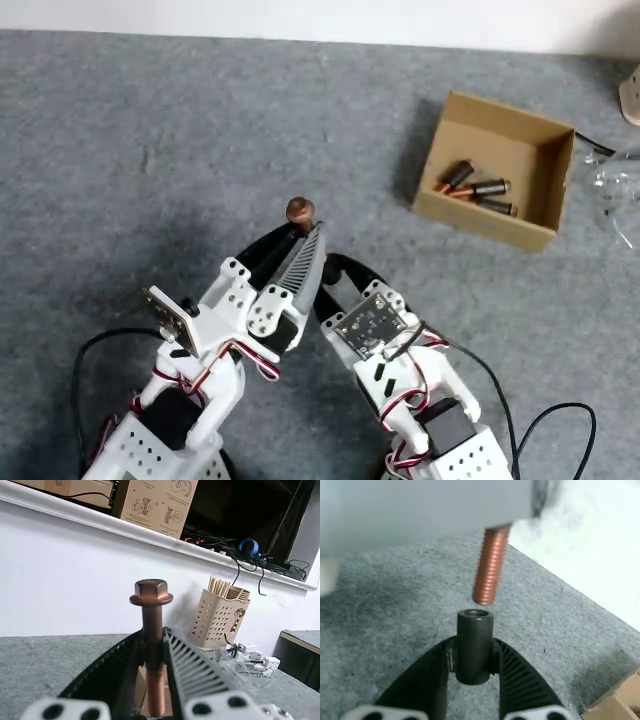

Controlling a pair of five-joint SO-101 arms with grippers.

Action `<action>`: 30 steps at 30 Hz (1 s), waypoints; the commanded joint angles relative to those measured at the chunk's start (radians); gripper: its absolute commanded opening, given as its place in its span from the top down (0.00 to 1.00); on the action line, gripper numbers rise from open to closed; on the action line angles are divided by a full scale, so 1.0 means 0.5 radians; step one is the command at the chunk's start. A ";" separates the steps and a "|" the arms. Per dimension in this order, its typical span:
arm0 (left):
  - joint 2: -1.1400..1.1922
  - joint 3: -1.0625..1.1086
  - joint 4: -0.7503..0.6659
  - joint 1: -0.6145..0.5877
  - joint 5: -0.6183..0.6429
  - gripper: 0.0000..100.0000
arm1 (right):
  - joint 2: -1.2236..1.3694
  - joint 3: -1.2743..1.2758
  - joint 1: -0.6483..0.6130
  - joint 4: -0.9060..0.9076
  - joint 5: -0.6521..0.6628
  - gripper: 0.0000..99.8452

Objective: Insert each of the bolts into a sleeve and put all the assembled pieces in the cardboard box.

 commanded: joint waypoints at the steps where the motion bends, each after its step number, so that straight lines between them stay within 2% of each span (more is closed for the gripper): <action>1: -0.041 0.038 -0.012 -0.044 0.003 0.99 | -0.032 0.216 -0.020 -0.017 -0.021 0.99; 16: -0.026 0.038 -0.006 -0.075 0.006 0.99 | -0.032 0.103 -0.029 -0.017 -0.025 0.99; 22: -0.023 0.038 -0.003 -0.051 0.006 0.99 | -0.032 0.005 -0.020 -0.017 -0.301 0.99; 30: -0.023 0.038 0.052 -0.044 0.006 0.99 | -0.032 -0.041 -0.075 -0.008 -0.322 0.99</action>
